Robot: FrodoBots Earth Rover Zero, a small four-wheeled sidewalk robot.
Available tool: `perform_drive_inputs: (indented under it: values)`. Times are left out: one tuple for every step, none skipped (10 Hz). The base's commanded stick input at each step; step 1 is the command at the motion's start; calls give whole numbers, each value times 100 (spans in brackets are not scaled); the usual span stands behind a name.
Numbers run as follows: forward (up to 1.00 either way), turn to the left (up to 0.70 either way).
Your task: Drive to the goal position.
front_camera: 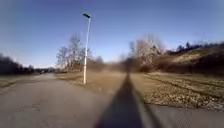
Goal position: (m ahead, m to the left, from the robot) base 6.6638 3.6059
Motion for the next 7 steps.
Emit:
perform_drive_inputs:
  values:
    - [70, 0]
    - [70, 0]
    - [70, 0]
    - [70, 0]
    - [70, 0]
    - [70, 0]
    - [70, 0]
